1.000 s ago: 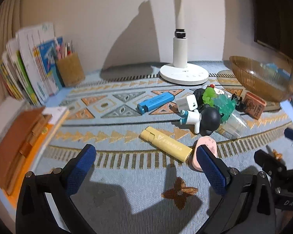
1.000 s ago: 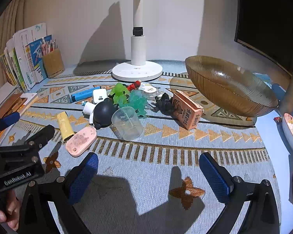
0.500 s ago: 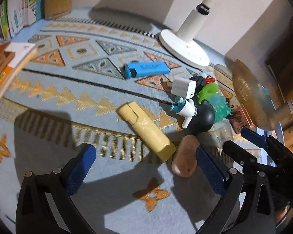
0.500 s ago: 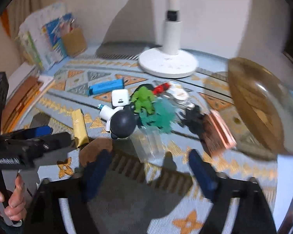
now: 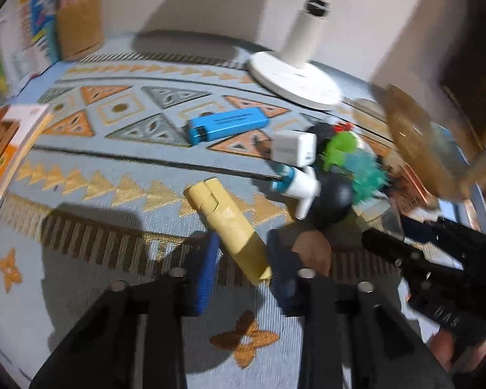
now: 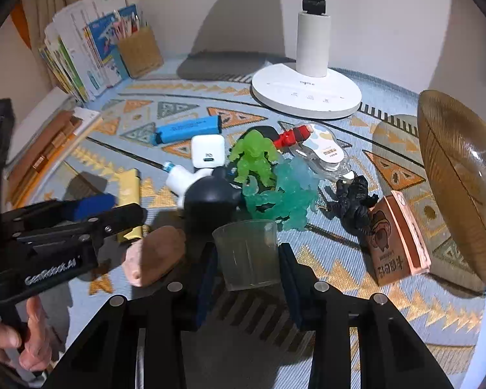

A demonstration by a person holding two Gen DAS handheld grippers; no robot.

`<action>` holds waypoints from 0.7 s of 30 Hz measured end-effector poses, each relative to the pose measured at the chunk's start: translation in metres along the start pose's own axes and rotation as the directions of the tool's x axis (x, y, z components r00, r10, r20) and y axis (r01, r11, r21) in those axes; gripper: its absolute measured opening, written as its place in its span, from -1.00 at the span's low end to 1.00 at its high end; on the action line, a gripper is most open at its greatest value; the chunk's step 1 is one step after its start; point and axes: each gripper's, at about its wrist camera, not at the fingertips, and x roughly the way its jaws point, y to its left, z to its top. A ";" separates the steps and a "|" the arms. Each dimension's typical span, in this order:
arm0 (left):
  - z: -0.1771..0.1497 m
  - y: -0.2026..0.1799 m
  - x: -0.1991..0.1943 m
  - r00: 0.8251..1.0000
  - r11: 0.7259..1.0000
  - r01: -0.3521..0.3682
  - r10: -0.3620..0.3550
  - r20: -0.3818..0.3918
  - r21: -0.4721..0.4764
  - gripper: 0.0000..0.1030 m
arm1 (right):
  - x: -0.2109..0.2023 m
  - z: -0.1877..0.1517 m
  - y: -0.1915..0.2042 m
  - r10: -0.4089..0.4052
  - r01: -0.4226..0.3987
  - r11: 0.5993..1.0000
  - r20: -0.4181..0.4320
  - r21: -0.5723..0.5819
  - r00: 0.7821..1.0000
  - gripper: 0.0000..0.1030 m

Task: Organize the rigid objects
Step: 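Close the right tool on the clear measuring cup while the left tool approaches the yellow stick, then close the left tool on the yellow stick and lift it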

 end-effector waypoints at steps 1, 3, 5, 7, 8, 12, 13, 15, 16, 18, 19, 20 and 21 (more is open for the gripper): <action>-0.001 0.001 -0.003 1.000 0.998 0.018 -0.018 -0.004 0.058 -0.65 | -0.006 -0.002 0.000 0.002 -0.002 1.000 0.008 0.009 1.000 -0.27; -0.002 0.001 -0.006 0.998 0.986 0.057 -0.052 -0.034 0.160 -0.68 | -0.018 -0.008 -0.001 0.005 -0.006 1.000 0.024 0.024 1.000 -0.27; -0.003 0.003 -0.009 0.994 0.965 0.096 -0.080 -0.075 0.246 -0.68 | -0.031 -0.015 -0.004 0.013 -0.016 0.998 0.046 0.059 0.999 -0.27; -0.004 0.005 -0.011 0.989 0.949 0.126 -0.096 -0.112 0.290 -0.68 | -0.041 -0.025 -0.007 0.015 -0.021 0.996 0.056 0.092 0.998 -0.27; -0.002 0.009 -0.010 0.989 0.952 0.120 -0.089 -0.122 0.281 -0.67 | -0.043 -0.029 -0.007 0.012 -0.018 0.994 0.059 0.104 0.998 -0.27; 0.007 0.019 -0.001 0.979 0.981 0.160 -0.143 -0.149 0.109 -0.20 | -0.039 -0.040 -0.009 -0.018 0.013 0.991 0.039 0.130 0.999 -0.27; 0.008 0.018 0.000 0.980 0.984 0.162 -0.152 -0.133 0.073 0.06 | -0.037 -0.041 -0.010 -0.018 0.013 0.990 0.031 0.138 0.999 -0.27; 0.011 0.013 0.003 0.981 0.986 0.166 -0.164 -0.104 0.011 0.53 | -0.032 -0.044 -0.013 -0.008 0.005 0.987 0.015 0.160 1.000 -0.27; 0.012 0.010 0.005 0.987 0.990 0.139 -0.139 -0.084 -0.013 0.55 | -0.030 -0.046 -0.015 -0.005 0.004 0.985 0.008 0.170 1.000 -0.27; 0.011 -0.001 0.008 0.998 0.999 0.036 -0.036 -0.049 -0.010 0.46 | -0.027 -0.049 -0.018 0.001 -0.001 0.983 -0.001 0.186 1.000 -0.27; 0.010 -0.008 0.010 0.999 1.000 -0.021 0.021 -0.039 0.015 0.20 | -0.026 -0.051 -0.020 0.007 -0.007 0.981 -0.003 0.194 1.000 -0.27; 0.009 -0.017 0.011 0.995 0.994 -0.094 0.095 -0.026 0.060 -0.24 | -0.026 -0.053 -0.021 0.010 -0.009 0.980 -0.004 0.199 1.000 -0.27; 0.007 -0.025 0.012 0.989 0.984 -0.145 0.147 -0.016 0.102 -0.36 | -0.026 -0.054 -0.022 0.011 -0.009 0.979 -0.005 0.202 1.000 -0.27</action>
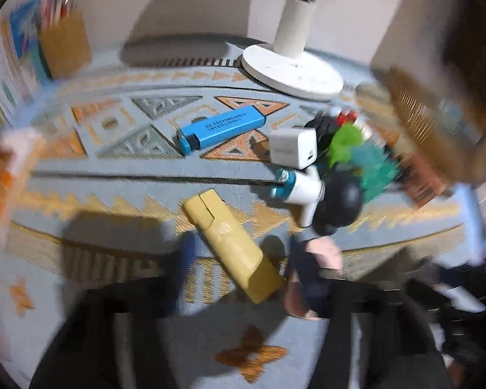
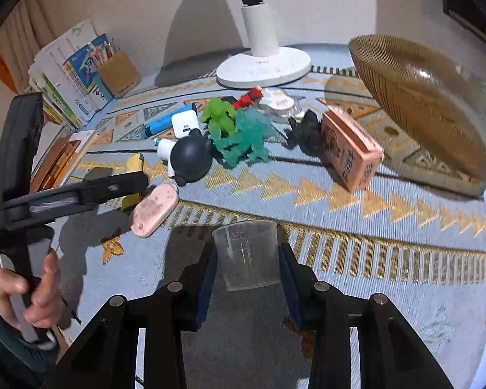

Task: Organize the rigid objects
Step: 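Close the left tool on the yellow stick and lift it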

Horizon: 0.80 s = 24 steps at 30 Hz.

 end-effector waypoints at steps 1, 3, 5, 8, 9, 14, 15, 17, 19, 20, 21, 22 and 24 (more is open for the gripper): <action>-0.001 -0.004 -0.001 1.000 1.000 0.004 -0.004 0.003 0.030 -0.43 | -0.001 -0.001 -0.001 0.004 -0.004 1.000 0.002 0.003 1.000 -0.27; -0.003 -0.003 -0.005 0.999 0.994 0.053 -0.053 -0.005 0.095 -0.57 | -0.002 -0.003 -0.002 0.012 -0.012 1.000 0.003 0.006 1.000 -0.27; -0.005 0.004 -0.012 0.994 0.977 0.108 -0.110 -0.001 0.185 -0.58 | -0.003 -0.004 -0.002 0.018 -0.018 1.000 0.001 0.007 1.000 -0.27; -0.007 0.027 -0.019 0.958 0.925 0.285 -0.278 -0.063 0.253 -0.58 | -0.007 -0.005 -0.001 0.036 -0.036 0.999 0.007 0.009 0.999 -0.27; -0.007 0.030 -0.020 0.952 0.915 0.307 -0.299 -0.073 0.261 -0.58 | -0.008 -0.006 -0.001 0.040 -0.040 0.999 0.011 0.012 0.999 -0.27; -0.019 0.032 -0.020 0.959 0.916 0.284 -0.266 -0.102 0.284 -0.58 | -0.010 -0.012 0.004 -0.004 0.004 1.000 0.019 -0.005 1.000 -0.27; -0.020 0.029 -0.020 0.963 0.918 0.269 -0.254 -0.089 0.290 -0.57 | -0.008 -0.013 0.005 -0.016 0.016 1.000 0.016 -0.016 1.000 -0.27; -0.022 0.024 -0.020 0.969 0.925 0.246 -0.235 -0.072 0.289 -0.34 | -0.005 -0.015 0.007 -0.036 0.036 0.999 0.010 -0.041 0.999 -0.27; -0.020 0.020 -0.015 0.974 0.934 0.228 -0.221 -0.059 0.273 -0.20 | -0.004 -0.018 0.009 -0.050 0.051 0.997 0.012 -0.065 0.999 -0.27; -0.022 0.018 -0.015 0.977 0.938 0.214 -0.210 -0.046 0.273 -0.17 | -0.004 -0.019 0.010 -0.056 0.057 0.996 0.013 -0.074 0.998 -0.27; -0.023 0.017 -0.015 0.981 0.941 0.195 -0.193 -0.034 0.276 -0.17 | -0.004 -0.019 0.010 -0.058 0.059 0.995 0.012 -0.078 0.998 -0.27; -0.023 0.013 -0.015 0.985 0.945 0.170 -0.171 -0.021 0.279 -0.17 | -0.003 -0.019 0.009 -0.058 0.059 0.995 0.010 -0.079 0.998 -0.25; -0.023 0.008 -0.013 0.990 0.946 0.141 -0.143 -0.012 0.292 -0.18 | -0.003 -0.017 0.009 -0.044 0.044 0.996 0.004 -0.073 0.999 -0.17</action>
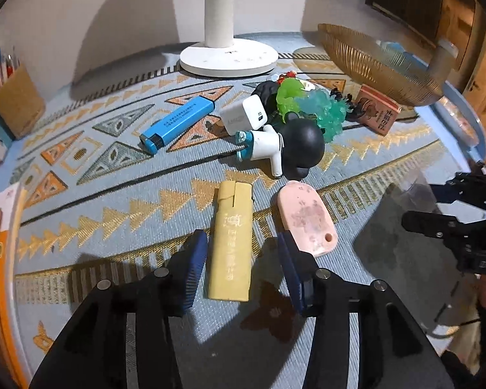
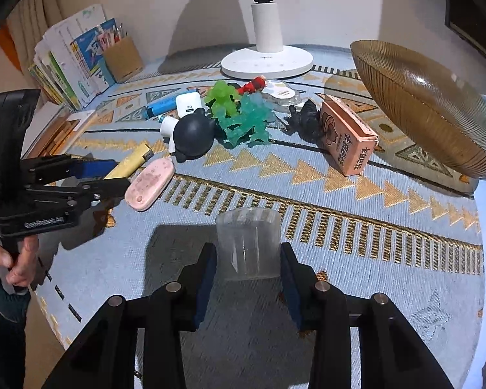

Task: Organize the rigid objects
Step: 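Close the left tool on the yellow stick and lift it, then carry the cup and yellow stick over the amber bowl and open both tools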

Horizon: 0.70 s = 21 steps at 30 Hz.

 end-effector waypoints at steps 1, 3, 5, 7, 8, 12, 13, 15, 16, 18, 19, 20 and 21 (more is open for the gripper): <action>0.000 -0.002 0.000 1.000 1.000 -0.003 0.003 0.003 0.002 -0.25 | 0.001 0.001 0.001 -0.002 0.002 1.000 -0.001 0.001 1.000 -0.12; 0.000 -0.002 -0.001 1.000 1.000 -0.008 0.008 0.013 -0.001 -0.50 | 0.002 0.003 0.002 -0.019 0.019 1.000 -0.005 -0.004 1.000 -0.09; -0.001 0.003 -0.004 0.999 0.999 0.027 -0.026 0.026 -0.042 -0.60 | 0.004 0.005 0.003 -0.032 0.032 0.999 -0.007 -0.008 0.999 -0.09; -0.003 0.007 -0.009 0.997 0.995 0.061 -0.057 0.053 -0.080 -0.60 | 0.003 0.005 0.003 -0.034 0.034 0.999 -0.004 -0.006 0.999 -0.18; -0.004 0.008 -0.012 0.995 0.993 0.078 -0.072 0.066 -0.093 -0.60 | 0.003 0.004 0.004 -0.034 0.034 0.999 -0.001 -0.008 0.999 -0.31; -0.006 0.004 -0.024 0.991 0.990 0.099 -0.089 0.099 -0.098 -0.60 | -0.005 0.003 0.004 -0.037 0.036 0.999 0.023 0.006 0.999 -0.31; -0.005 0.002 -0.030 0.989 0.989 0.107 -0.096 0.112 -0.098 -0.60 | -0.010 0.003 0.003 -0.032 0.032 0.999 0.037 0.017 0.999 -0.31; -0.002 -0.001 -0.039 0.985 0.988 0.118 -0.104 0.135 -0.096 -0.60 | -0.021 0.004 0.000 -0.029 0.027 0.999 0.064 0.032 0.998 -0.31; 0.001 -0.004 -0.045 0.983 0.988 0.123 -0.109 0.148 -0.090 -0.60 | -0.029 0.005 -0.001 -0.029 0.025 0.999 0.084 0.042 0.996 -0.31; 0.008 -0.012 -0.061 0.976 0.989 0.130 -0.114 0.186 -0.073 -0.60 | -0.046 0.009 -0.006 -0.036 0.028 0.998 0.128 0.060 0.991 -0.31; 0.013 -0.016 -0.069 0.971 0.988 0.136 -0.120 0.206 -0.067 -0.60 | -0.057 0.011 -0.009 -0.044 0.033 0.997 0.157 0.070 0.987 -0.31; 0.021 -0.021 -0.077 0.965 0.988 0.143 -0.126 0.228 -0.059 -0.60 | -0.070 0.014 -0.014 -0.055 0.039 0.996 0.190 0.082 0.980 -0.31; 0.029 -0.026 -0.085 0.959 0.988 0.148 -0.130 0.251 -0.051 -0.60 | -0.081 0.017 -0.019 -0.065 0.046 0.995 0.215 0.094 0.974 -0.31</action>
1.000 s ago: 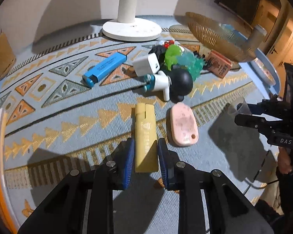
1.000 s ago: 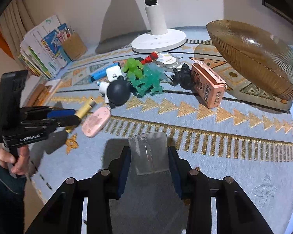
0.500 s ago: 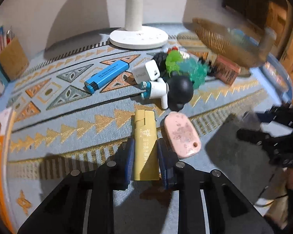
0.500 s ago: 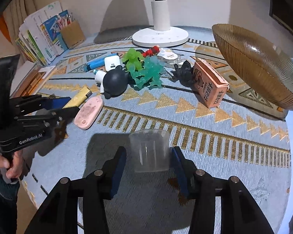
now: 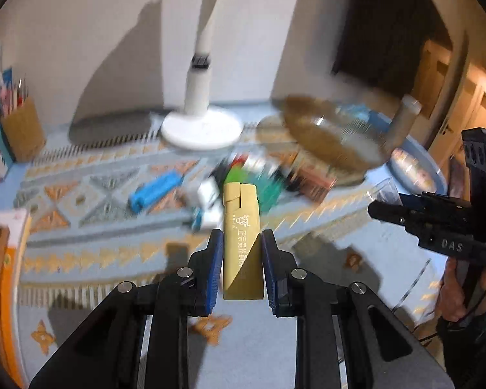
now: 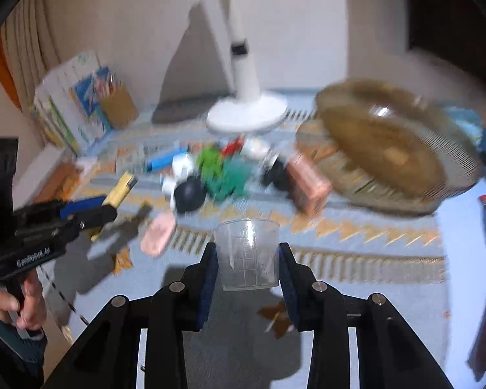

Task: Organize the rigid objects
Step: 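Carry the cup and yellow stick over the amber bowl and open both tools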

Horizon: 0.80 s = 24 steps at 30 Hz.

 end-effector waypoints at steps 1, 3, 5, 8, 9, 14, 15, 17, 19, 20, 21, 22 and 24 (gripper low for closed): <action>0.009 -0.005 -0.003 1.000 1.000 0.006 -0.006 0.019 0.005 -0.60 | -0.012 0.007 -0.006 -0.016 0.015 1.000 0.035 0.014 0.999 -0.31; 0.032 -0.020 -0.009 0.997 1.000 0.026 -0.027 0.067 0.009 -0.60 | -0.035 0.022 -0.021 -0.056 0.052 0.998 0.101 0.046 0.993 -0.31; 0.059 -0.036 -0.011 0.991 0.998 0.070 -0.070 0.116 0.006 -0.60 | -0.060 0.039 -0.039 -0.105 0.089 0.991 0.174 0.097 0.979 -0.31; 0.096 -0.060 -0.002 0.980 0.993 0.117 -0.117 0.159 0.008 -0.60 | -0.091 0.062 -0.071 -0.172 0.122 0.974 0.268 0.193 0.948 -0.31; 0.106 -0.069 0.005 0.978 0.991 0.131 -0.130 0.161 0.008 -0.60 | -0.097 0.067 -0.080 -0.190 0.129 0.967 0.284 0.221 0.940 -0.31; 0.136 -0.111 0.070 0.978 0.982 0.189 -0.188 0.093 -0.002 -0.60 | -0.082 0.084 -0.127 -0.237 0.148 0.932 0.251 0.330 0.939 -0.31; 0.136 -0.116 0.084 0.979 0.981 0.193 -0.192 0.068 -0.007 -0.60 | -0.073 0.083 -0.134 -0.236 0.150 0.929 0.230 0.337 0.944 -0.31; 0.131 -0.126 0.116 0.979 0.979 0.203 -0.203 0.017 -0.016 -0.60 | -0.049 0.082 -0.145 -0.225 0.157 0.928 0.173 0.337 0.959 -0.31; 0.124 -0.133 0.142 0.978 0.978 0.206 -0.206 -0.027 -0.022 -0.60 | -0.029 0.079 -0.156 -0.212 0.159 0.928 0.127 0.336 0.969 -0.31; 0.120 -0.134 0.148 0.978 0.978 0.206 -0.207 -0.039 -0.024 -0.60 | -0.022 0.076 -0.161 -0.206 0.158 0.929 0.111 0.335 0.972 -0.31; 0.116 -0.136 0.159 0.976 0.977 0.210 -0.211 -0.056 -0.029 -0.60 | -0.016 0.074 -0.164 -0.204 0.162 0.929 0.095 0.332 0.974 -0.31; 0.113 -0.136 0.166 0.974 0.977 0.211 -0.213 -0.071 -0.032 -0.60 | -0.010 0.072 -0.167 -0.207 0.170 0.929 0.080 0.330 0.975 -0.31; 0.107 -0.137 0.178 0.973 0.977 0.210 -0.212 -0.094 -0.036 -0.60 | -0.002 0.070 -0.172 -0.210 0.180 0.926 0.059 0.331 0.976 -0.31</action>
